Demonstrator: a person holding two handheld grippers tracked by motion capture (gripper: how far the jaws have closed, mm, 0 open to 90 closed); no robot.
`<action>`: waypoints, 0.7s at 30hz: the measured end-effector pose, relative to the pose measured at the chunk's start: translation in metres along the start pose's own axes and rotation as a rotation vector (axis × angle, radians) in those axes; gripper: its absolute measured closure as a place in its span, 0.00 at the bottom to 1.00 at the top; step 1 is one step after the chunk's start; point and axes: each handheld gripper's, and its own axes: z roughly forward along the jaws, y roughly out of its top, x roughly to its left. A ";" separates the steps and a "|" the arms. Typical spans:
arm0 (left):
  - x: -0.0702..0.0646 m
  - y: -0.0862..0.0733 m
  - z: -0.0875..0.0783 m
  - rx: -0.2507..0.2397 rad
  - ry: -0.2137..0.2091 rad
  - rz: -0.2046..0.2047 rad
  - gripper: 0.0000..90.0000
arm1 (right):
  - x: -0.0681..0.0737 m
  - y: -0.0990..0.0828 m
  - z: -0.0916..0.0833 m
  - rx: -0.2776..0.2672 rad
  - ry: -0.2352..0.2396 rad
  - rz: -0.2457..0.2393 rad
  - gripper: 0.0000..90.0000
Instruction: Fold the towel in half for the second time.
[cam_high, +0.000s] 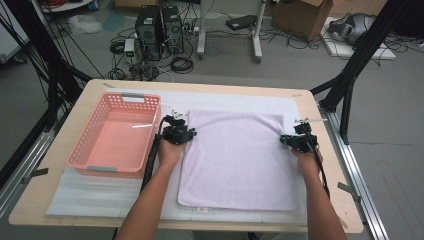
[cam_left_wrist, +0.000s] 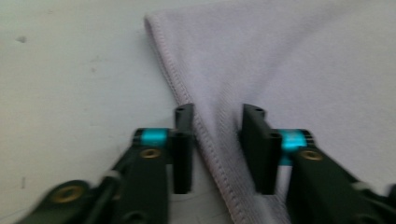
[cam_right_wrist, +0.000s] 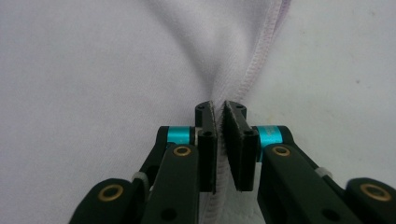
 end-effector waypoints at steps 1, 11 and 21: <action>-0.001 0.000 0.000 -0.001 0.002 0.009 0.93 | -0.001 0.000 0.000 -0.002 0.006 0.010 0.94; 0.007 0.008 -0.019 -0.082 -0.074 -0.125 0.94 | -0.006 -0.001 -0.020 -0.083 0.044 0.057 0.96; 0.001 0.001 -0.052 -0.078 -0.147 -0.105 0.94 | -0.003 -0.014 -0.055 -0.136 0.118 0.035 0.96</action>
